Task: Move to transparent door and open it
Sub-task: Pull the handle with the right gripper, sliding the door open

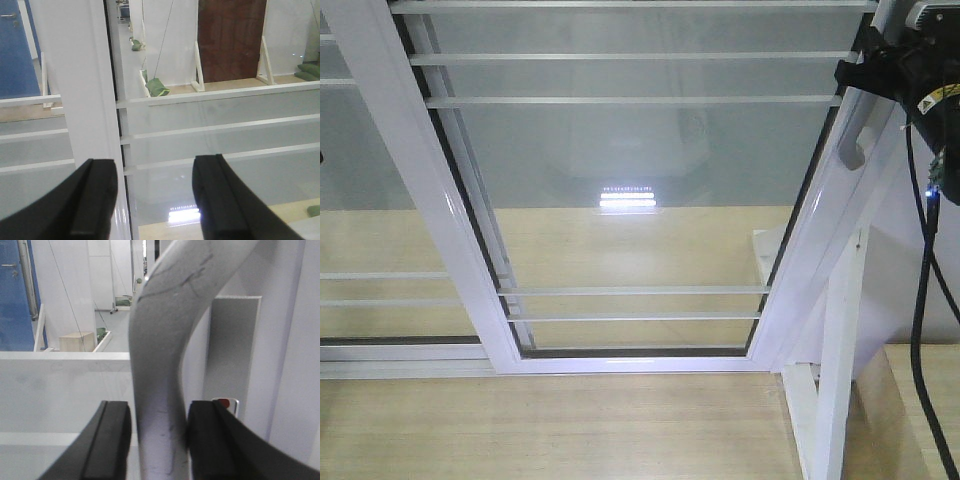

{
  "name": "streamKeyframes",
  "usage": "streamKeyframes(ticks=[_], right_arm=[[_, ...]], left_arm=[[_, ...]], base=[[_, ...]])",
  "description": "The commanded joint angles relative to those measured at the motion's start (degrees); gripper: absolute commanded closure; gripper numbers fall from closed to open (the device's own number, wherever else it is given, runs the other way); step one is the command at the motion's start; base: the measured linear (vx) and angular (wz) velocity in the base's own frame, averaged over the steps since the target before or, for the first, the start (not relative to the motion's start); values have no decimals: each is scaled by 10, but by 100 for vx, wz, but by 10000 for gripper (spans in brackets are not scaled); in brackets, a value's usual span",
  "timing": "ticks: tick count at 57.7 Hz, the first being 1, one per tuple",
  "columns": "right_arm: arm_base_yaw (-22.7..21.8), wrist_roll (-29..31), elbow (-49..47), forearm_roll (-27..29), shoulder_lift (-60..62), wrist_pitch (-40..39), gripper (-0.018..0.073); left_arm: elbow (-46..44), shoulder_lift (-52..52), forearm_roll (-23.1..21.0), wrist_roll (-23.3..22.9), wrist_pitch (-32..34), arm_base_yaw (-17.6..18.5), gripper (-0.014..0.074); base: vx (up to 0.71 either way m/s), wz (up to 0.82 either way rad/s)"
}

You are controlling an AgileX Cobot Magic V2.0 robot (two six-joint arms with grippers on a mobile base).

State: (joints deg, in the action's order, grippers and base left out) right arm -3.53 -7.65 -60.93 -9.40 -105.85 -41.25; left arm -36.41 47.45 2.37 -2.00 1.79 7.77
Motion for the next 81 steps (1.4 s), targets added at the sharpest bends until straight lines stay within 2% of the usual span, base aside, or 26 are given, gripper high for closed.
streamKeyframes(ticks=[1,7,12,29,59,81], right_arm=[[-4,1,-20,-2,28,-45,347],[-4,1,-20,-2,28,-44,441],[-2,1,-20,-3,28,-44,470],[31,-12,-20,-58,29,-45,422],[134,-10,-20,-60,29,-44,407],[186,-4,-20,-61,29,-39,404]], left_arm=[[-22,-2,-5,0,47,1,124],[-22,-2,-5,0,47,1,124],[-22,-2,-5,0,47,1,124],[-22,-2,-5,0,47,1,124],[-22,-2,-5,0,47,1,124],[-22,-2,-5,0,47,1,124]], base=[[0,0],[0,0],[0,0],[0,0],[0,0],[0,0]])
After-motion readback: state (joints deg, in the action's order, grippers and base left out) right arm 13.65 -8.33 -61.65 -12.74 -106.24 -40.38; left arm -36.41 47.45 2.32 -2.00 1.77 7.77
